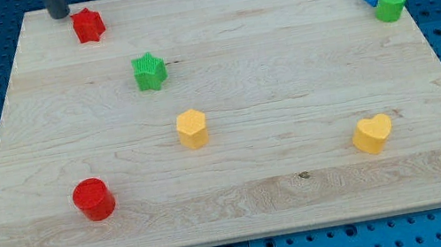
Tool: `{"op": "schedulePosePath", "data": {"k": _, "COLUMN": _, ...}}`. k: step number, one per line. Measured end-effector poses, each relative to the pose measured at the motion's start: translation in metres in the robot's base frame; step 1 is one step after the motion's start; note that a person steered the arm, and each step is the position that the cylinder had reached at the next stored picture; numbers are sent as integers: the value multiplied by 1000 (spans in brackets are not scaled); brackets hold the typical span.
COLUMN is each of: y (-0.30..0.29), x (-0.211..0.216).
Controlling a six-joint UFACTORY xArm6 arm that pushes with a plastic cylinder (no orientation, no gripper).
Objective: Place the red star above the green star
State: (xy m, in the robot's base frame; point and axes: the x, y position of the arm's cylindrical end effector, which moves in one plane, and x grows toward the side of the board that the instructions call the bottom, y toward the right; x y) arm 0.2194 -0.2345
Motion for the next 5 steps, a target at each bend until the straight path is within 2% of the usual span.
{"op": "schedulePosePath", "data": {"k": 2, "y": 15, "x": 33}}
{"op": "schedulePosePath", "data": {"k": 5, "y": 43, "x": 38}}
